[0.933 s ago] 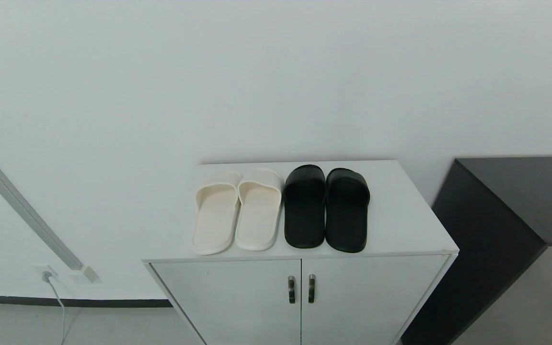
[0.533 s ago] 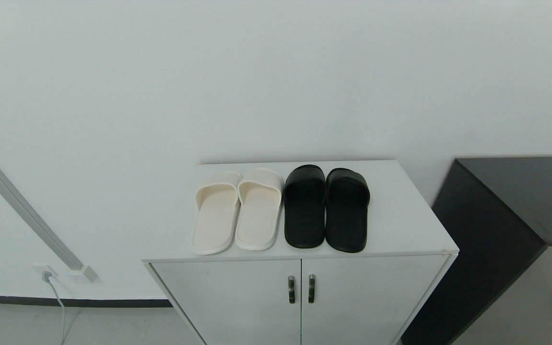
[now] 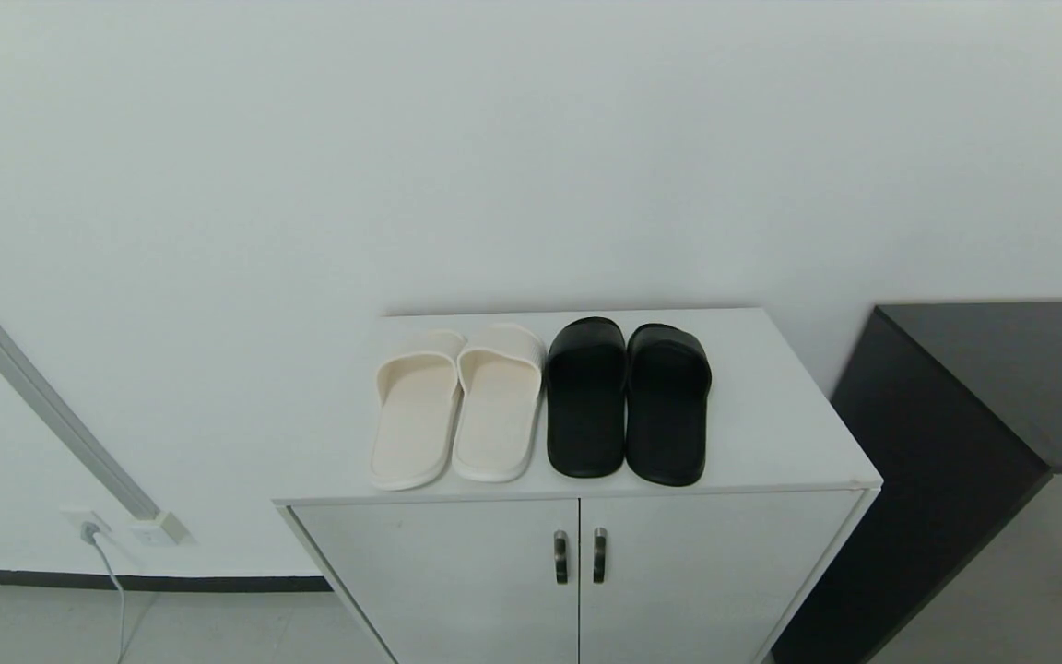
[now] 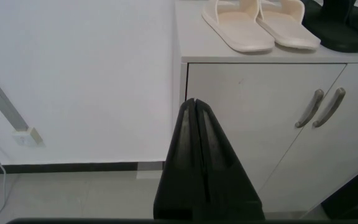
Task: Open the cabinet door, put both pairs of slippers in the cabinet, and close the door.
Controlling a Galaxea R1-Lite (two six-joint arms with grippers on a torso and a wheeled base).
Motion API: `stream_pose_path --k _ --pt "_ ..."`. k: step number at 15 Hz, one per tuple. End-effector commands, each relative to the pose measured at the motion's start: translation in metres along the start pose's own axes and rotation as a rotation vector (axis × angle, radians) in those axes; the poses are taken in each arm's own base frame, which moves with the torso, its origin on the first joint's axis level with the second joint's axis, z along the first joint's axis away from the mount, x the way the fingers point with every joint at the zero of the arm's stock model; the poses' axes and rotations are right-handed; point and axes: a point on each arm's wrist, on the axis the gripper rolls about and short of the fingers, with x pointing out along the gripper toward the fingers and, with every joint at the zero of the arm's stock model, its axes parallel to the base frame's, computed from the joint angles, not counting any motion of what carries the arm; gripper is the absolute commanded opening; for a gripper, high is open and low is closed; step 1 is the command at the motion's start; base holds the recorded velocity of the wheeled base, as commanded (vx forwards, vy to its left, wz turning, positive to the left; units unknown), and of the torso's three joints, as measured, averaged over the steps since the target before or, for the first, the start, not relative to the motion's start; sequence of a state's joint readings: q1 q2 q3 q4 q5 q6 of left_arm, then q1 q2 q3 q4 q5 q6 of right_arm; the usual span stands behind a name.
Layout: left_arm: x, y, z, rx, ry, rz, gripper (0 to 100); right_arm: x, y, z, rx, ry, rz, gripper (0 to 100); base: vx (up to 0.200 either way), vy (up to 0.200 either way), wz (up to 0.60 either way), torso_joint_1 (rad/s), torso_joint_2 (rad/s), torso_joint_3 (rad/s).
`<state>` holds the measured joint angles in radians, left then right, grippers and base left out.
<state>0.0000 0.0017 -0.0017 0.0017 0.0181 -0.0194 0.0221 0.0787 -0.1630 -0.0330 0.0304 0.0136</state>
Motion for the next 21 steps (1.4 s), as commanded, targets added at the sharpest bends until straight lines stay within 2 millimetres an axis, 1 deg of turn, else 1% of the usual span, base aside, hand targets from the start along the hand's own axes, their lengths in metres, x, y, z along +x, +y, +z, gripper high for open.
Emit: stream_pose_path --k 1,2,3,5,6,7,9,10,11,12,13,14,15,16,18,20,21 --pt "0.0 0.0 0.0 -0.001 0.001 0.0 0 0.038 0.001 0.017 0.037 0.25 0.119 100 0.0 0.0 0.0 0.0 0.0 0.0" --pt "0.0 0.0 0.0 -0.001 0.001 0.0 0 0.058 0.002 0.018 0.045 0.325 0.137 100 0.0 0.0 0.0 0.0 0.0 0.0" --pt "0.0 0.0 0.0 -0.001 0.001 0.0 0 0.076 0.003 0.021 0.048 0.344 0.156 100 0.0 0.0 0.0 0.0 0.0 0.0" --pt "0.0 0.0 0.0 -0.001 0.001 0.0 0 0.11 0.01 0.027 0.051 0.329 0.246 100 0.0 0.0 0.0 0.0 0.0 0.0" --pt "0.0 0.0 0.0 -0.001 0.001 0.0 0 0.125 0.016 0.034 0.056 0.313 0.282 100 0.0 0.0 0.0 0.0 0.0 0.0" --pt "0.0 0.0 0.0 -0.001 0.001 0.002 0 0.137 0.024 0.039 0.05 0.318 0.296 100 0.0 0.0 0.0 0.0 0.0 0.0" --pt "0.0 0.0 0.0 -0.001 0.001 0.0 0 0.154 0.049 0.052 0.081 0.322 0.33 100 0.0 0.0 0.0 0.0 0.0 0.0" --pt "0.0 0.0 0.0 -0.001 0.001 0.002 0 0.161 0.069 0.058 0.098 0.331 0.339 100 0.0 0.0 0.0 0.0 0.0 0.0" --pt "0.0 0.0 0.0 -0.001 0.001 0.0 0 0.166 0.086 0.06 0.089 0.34 0.331 100 0.0 0.0 0.0 0.0 0.0 0.0" --pt "0.0 0.0 0.0 -0.001 0.001 0.002 0 0.169 0.096 0.061 0.092 0.345 0.33 100 0.0 0.0 0.0 0.0 0.0 0.0" --pt "0.0 0.0 0.0 -0.001 0.001 0.002 0 0.181 0.124 0.063 0.112 0.365 0.317 100 0.0 0.0 0.0 0.0 0.0 0.0" --pt "0.0 0.0 0.0 -0.001 0.001 0.0 0 0.187 0.135 0.063 0.115 0.374 0.312 100 0.0 0.0 0.0 0.0 0.0 0.0" --pt "0.0 0.0 0.0 -0.001 0.001 0.0 0 0.2 0.157 0.062 0.114 0.389 0.317 100 0.0 0.0 0.0 0.0 0.0 0.0" --pt "0.0 0.0 0.0 -0.001 0.001 0.0 0 0.209 0.172 0.06 0.105 0.398 0.322 100 0.0 0.0 0.0 0.0 0.0 0.0" --pt "0.0 0.0 0.0 -0.001 0.001 0.0 0 0.232 0.205 0.054 0.079 0.394 0.268 100 0.0 0.0 0.0 0.0 0.0 0.0" --pt "0.0 0.0 0.0 -0.001 0.001 0.0 0 0.255 0.233 0.043 0.059 0.391 0.205 100 0.0 0.0 0.0 0.0 0.0 0.0" --pt "0.0 0.0 0.0 -0.002 0.001 0.0 0 0.265 0.244 0.037 0.05 0.389 0.179 100 0.0 0.0 0.0 0.0 0.0 0.0"
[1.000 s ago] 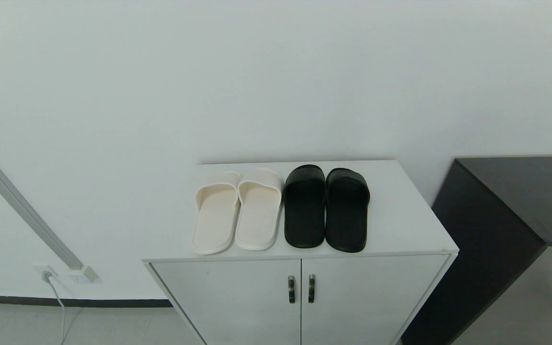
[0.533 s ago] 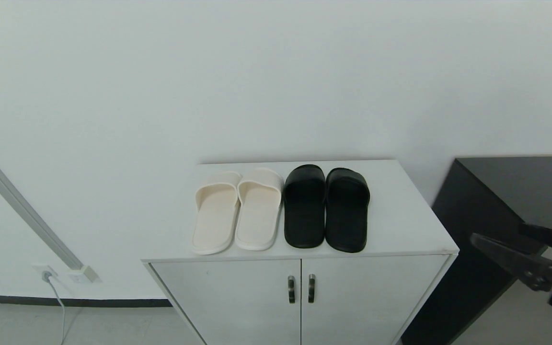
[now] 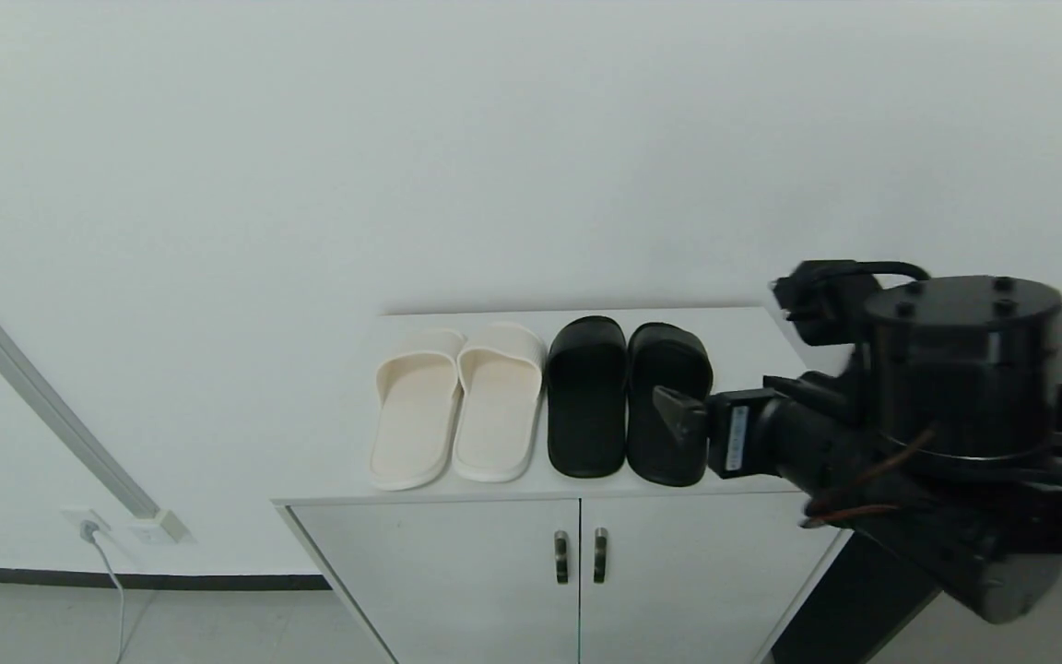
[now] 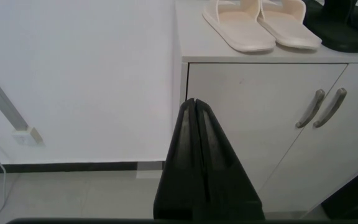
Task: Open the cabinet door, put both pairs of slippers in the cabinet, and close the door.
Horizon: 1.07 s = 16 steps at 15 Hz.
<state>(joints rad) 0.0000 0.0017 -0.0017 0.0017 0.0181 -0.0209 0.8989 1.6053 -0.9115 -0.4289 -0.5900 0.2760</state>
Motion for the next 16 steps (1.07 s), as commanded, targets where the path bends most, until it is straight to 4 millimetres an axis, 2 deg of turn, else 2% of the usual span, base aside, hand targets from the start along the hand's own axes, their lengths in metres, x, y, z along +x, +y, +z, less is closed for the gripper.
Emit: stream_pose_path --k 1,4,9,13,16 --pt "0.0 0.0 0.0 -0.001 0.001 0.0 0 0.054 0.033 -0.022 -0.04 0.035 -0.083 100 0.0 0.0 0.0 0.0 0.0 0.0" --pt "0.0 0.0 0.0 -0.001 0.001 0.0 0 0.098 0.032 -0.028 -0.028 0.017 -0.204 100 0.0 0.0 0.0 0.0 0.0 0.0" --pt "0.0 0.0 0.0 -0.001 0.001 0.0 0 0.151 0.036 -0.036 -0.006 -0.001 -0.251 100 0.0 0.0 0.0 0.0 0.0 0.0" --pt "0.0 0.0 0.0 -0.001 0.001 0.0 0 0.18 0.034 -0.033 0.01 -0.032 -0.279 100 0.0 0.0 0.0 0.0 0.0 0.0" --pt "0.0 0.0 0.0 -0.001 0.001 0.0 0 0.194 0.029 -0.034 0.008 -0.039 -0.299 100 0.0 0.0 0.0 0.0 0.0 0.0"
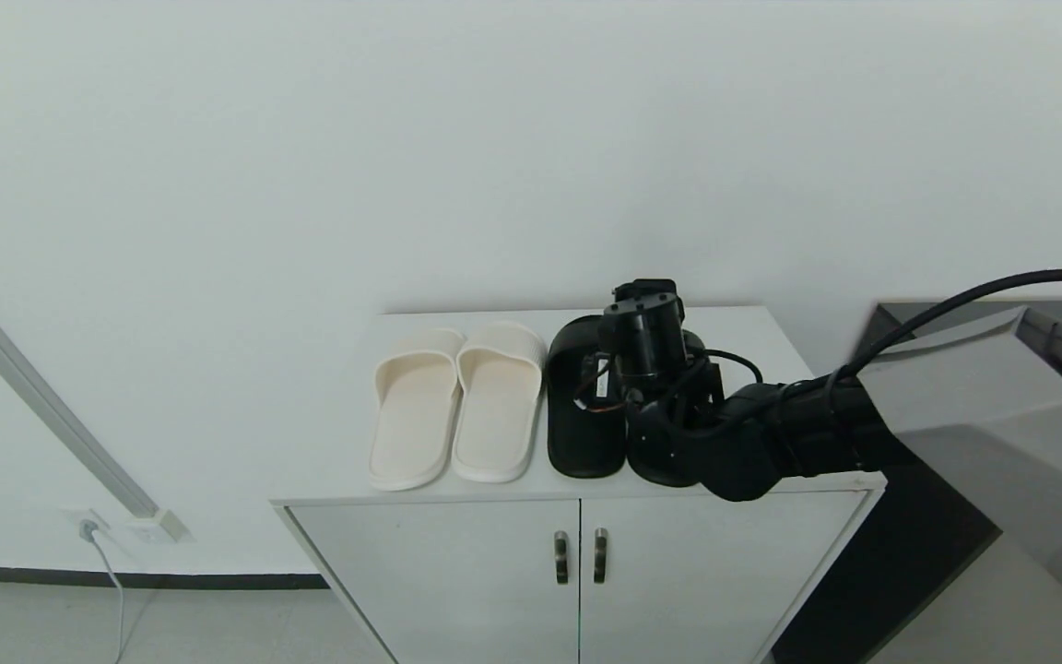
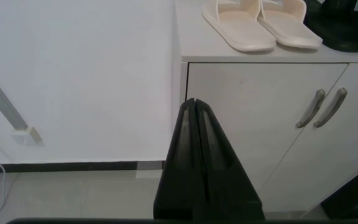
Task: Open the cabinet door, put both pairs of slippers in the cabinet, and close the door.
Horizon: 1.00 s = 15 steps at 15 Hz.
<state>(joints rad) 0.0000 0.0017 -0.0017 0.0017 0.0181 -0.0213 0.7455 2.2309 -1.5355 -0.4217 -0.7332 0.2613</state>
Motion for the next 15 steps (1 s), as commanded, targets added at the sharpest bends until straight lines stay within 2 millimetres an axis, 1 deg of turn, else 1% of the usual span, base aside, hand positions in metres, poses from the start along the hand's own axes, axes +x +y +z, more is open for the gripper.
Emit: stream_pose_path --k 1,2,3,8,11,12,15 --pt "0.0 0.0 0.0 -0.002 0.001 0.0 0 0.012 0.003 -0.009 -0.003 0.004 -0.01 100 0.0 0.0 0.0 0.0 0.0 0.0" --pt "0.0 0.0 0.0 0.0 0.001 0.0 0 0.014 0.005 -0.006 0.005 -0.007 -0.007 100 0.0 0.0 0.0 0.0 0.0 0.0" --pt "0.0 0.0 0.0 -0.002 0.001 0.0 0 0.016 0.007 -0.006 0.008 -0.01 -0.008 0 0.0 0.0 0.0 0.0 0.0 0.0" --pt "0.0 0.0 0.0 -0.002 0.001 0.0 0 0.014 0.007 0.002 0.003 -0.036 -0.033 0 0.0 0.0 0.0 0.0 0.0 0.0" --pt "0.0 0.0 0.0 0.0 0.001 0.002 0 0.005 0.001 0.009 -0.007 -0.038 -0.033 0 0.0 0.0 0.0 0.0 0.0 0.0" --pt "0.0 0.0 0.0 0.0 0.003 0.002 0 -0.005 -0.006 0.015 -0.011 -0.036 -0.034 0 0.0 0.0 0.0 0.0 0.0 0.0" --pt "0.0 0.0 0.0 0.001 0.001 0.002 0 -0.033 -0.021 0.021 -0.026 -0.028 -0.006 0 0.0 0.0 0.0 0.0 0.0 0.0"
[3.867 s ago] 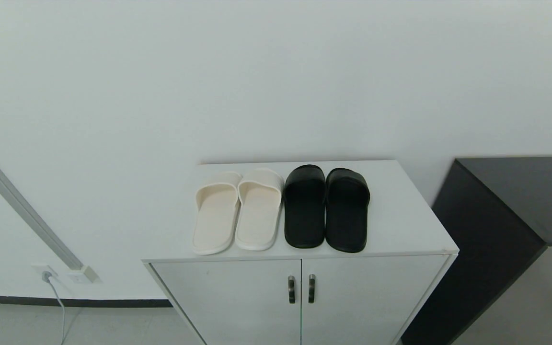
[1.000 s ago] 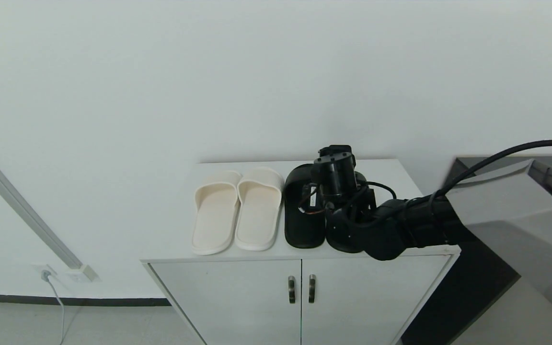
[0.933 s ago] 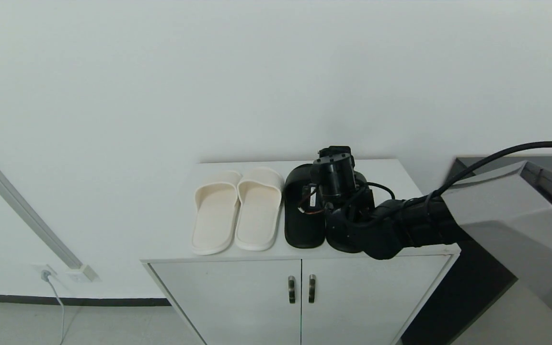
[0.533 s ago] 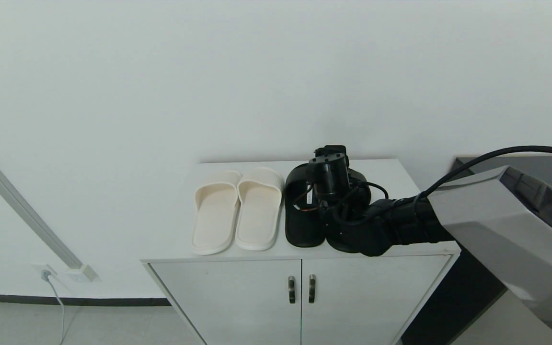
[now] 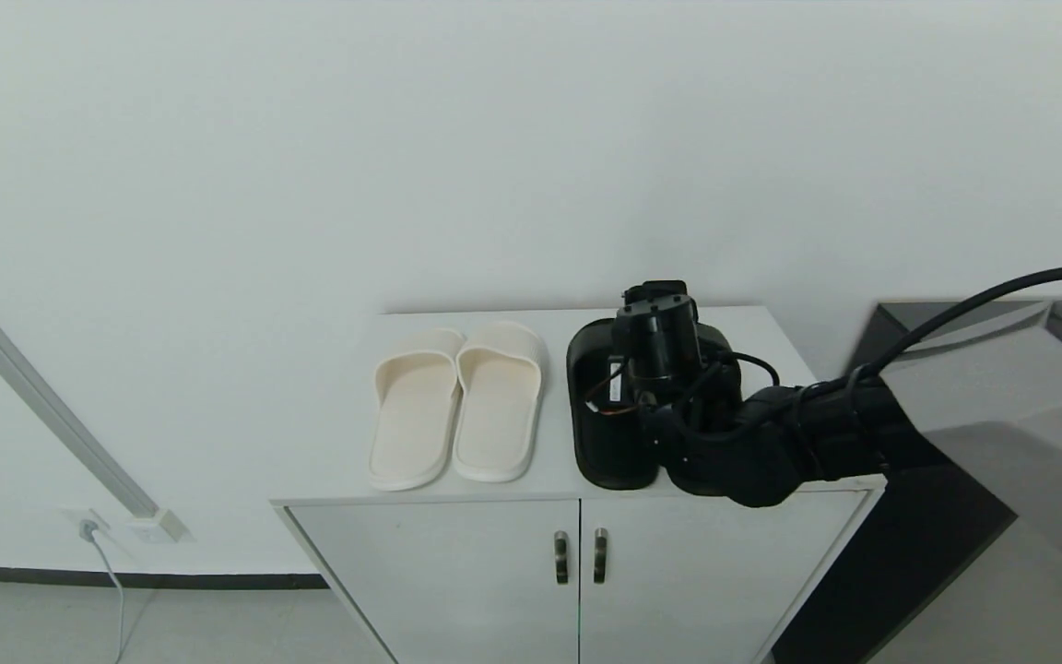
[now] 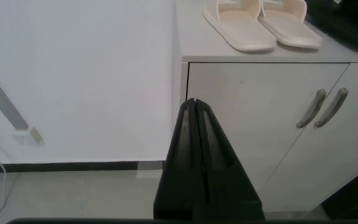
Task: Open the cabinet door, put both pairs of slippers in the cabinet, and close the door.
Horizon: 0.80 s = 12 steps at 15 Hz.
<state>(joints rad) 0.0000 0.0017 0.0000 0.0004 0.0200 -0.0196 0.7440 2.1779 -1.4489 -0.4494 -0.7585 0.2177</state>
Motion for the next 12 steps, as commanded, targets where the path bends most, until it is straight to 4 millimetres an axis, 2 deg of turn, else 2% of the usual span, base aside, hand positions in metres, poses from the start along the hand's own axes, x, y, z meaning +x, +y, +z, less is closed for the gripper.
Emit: stream_pose_path --k 1,2,3,6,8,11,12 --pt "0.0 0.0 0.0 0.0 0.001 0.0 0 -0.042 -0.02 0.02 0.003 -0.031 0.081 0 0.0 0.0 0.0 0.0 0.0 0.0" --pt "0.0 0.0 0.0 0.0 0.001 0.0 0 -0.051 -0.025 0.021 -0.005 -0.036 0.122 0 0.0 0.0 0.0 0.0 0.0 0.0" --pt "0.0 0.0 0.0 0.0 0.003 -0.002 0 -0.072 -0.036 0.017 -0.056 -0.034 0.235 0 0.0 0.0 0.0 0.0 0.0 0.0" --pt "0.0 0.0 0.0 0.0 0.001 -0.002 0 -0.102 -0.065 0.009 -0.123 -0.036 0.396 0 0.0 0.0 0.0 0.0 0.0 0.0" --pt "0.0 0.0 0.0 0.0 0.001 -0.002 0 -0.127 -0.085 0.009 -0.125 -0.025 0.589 0 0.0 0.0 0.0 0.0 0.0 0.0" --pt "0.0 0.0 0.0 0.0 0.001 -0.002 0 -0.157 -0.112 0.002 -0.134 0.015 0.844 0 0.0 0.0 0.0 0.0 0.0 0.0" --pt "0.0 0.0 0.0 0.0 0.001 -0.002 0 -0.159 -0.114 0.001 -0.134 0.023 0.869 0 0.0 0.0 0.0 0.0 0.0 0.0"
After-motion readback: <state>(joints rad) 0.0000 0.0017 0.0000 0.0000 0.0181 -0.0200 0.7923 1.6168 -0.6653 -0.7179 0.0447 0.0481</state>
